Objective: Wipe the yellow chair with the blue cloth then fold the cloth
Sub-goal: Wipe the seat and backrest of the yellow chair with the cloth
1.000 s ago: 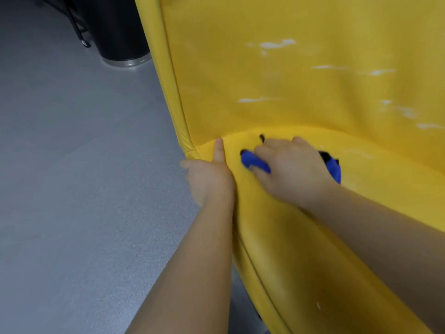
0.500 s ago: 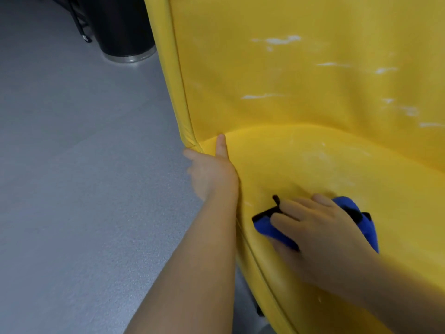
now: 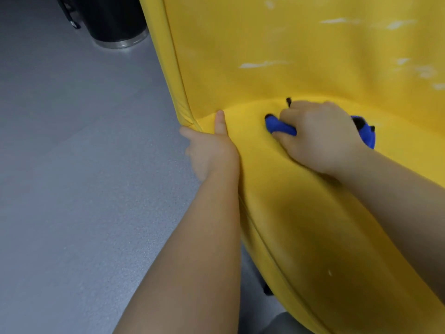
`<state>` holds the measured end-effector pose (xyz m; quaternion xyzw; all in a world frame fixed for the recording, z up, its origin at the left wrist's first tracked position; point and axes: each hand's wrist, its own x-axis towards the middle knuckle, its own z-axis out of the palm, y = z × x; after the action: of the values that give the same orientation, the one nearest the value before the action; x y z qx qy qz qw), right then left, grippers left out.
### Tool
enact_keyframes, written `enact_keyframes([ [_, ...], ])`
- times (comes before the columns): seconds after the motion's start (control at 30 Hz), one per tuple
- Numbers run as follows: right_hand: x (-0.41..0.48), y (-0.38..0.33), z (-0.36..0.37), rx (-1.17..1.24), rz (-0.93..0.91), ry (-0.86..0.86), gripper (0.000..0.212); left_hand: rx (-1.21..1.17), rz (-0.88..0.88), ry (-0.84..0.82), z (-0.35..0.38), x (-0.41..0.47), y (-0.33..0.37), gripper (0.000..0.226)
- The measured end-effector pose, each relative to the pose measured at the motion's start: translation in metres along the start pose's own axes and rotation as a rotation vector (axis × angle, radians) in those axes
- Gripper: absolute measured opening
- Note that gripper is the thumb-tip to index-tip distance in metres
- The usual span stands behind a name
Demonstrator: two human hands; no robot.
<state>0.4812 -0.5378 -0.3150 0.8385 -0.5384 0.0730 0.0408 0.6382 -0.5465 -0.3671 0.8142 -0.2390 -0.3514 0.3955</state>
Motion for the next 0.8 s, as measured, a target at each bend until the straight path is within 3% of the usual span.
enact_keyframes([
  [0.13,-0.065,-0.038,-0.017,0.068,-0.202,-0.044,0.013,-0.024,0.008,0.010,0.000,0.000,0.000,0.080],
  [0.2,-0.089,-0.054,-0.019,0.051,-0.280,-0.095,0.019,-0.018,0.013,0.010,0.000,0.000,0.000,0.078],
  [0.3,-0.073,-0.054,-0.011,-0.011,-0.262,-0.037,0.021,-0.015,0.024,0.011,0.000,0.001,-0.002,0.075],
  [0.4,-0.016,-0.048,0.003,-0.051,-0.092,0.069,0.016,-0.014,0.031,0.012,0.000,0.003,-0.003,0.073],
  [0.47,0.012,-0.050,0.010,-0.066,-0.020,0.031,0.019,-0.028,0.039,0.004,0.000,0.006,-0.003,0.072],
  [0.67,-0.022,-0.053,0.002,-0.045,-0.153,0.030,0.013,-0.009,0.035,0.010,0.002,0.003,-0.003,0.079],
  [0.8,-0.079,-0.058,-0.017,0.032,-0.282,-0.136,0.014,-0.013,0.051,0.013,0.001,0.000,-0.003,0.084],
])
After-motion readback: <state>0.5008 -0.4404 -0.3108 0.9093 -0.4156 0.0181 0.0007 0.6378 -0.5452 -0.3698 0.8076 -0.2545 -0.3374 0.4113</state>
